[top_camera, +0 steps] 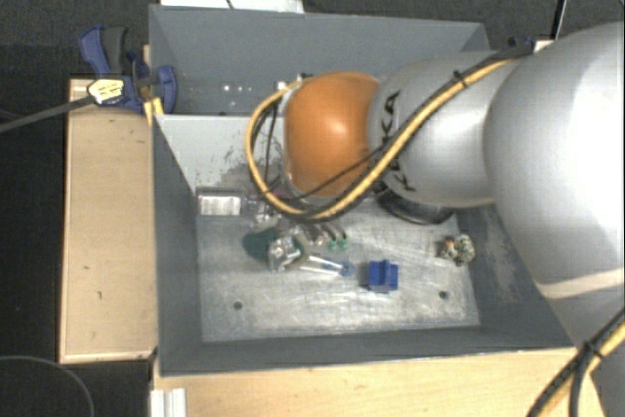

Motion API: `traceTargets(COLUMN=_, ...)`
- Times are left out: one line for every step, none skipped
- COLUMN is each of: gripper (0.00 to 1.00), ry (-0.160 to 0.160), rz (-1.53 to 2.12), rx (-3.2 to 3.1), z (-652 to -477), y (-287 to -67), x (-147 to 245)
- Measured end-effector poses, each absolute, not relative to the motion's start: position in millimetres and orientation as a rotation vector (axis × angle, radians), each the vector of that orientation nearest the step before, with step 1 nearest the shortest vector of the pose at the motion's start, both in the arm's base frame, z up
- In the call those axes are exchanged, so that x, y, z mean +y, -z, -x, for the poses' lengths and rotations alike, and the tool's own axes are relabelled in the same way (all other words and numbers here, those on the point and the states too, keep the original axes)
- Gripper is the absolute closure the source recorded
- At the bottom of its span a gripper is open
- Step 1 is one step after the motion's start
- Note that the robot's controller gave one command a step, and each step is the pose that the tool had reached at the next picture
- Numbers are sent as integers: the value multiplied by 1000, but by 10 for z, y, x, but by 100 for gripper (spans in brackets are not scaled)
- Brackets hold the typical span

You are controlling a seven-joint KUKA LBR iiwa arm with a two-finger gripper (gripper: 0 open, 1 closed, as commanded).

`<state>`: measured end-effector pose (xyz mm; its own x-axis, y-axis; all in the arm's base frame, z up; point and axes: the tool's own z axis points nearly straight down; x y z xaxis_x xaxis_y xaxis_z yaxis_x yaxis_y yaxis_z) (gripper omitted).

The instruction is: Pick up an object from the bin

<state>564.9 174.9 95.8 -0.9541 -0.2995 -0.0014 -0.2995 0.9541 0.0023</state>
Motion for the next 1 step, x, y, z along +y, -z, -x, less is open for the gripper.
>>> traceTargets(gripper=100, ry=-3, rz=432, rx=3102, z=-5513, y=-2103, x=1725)
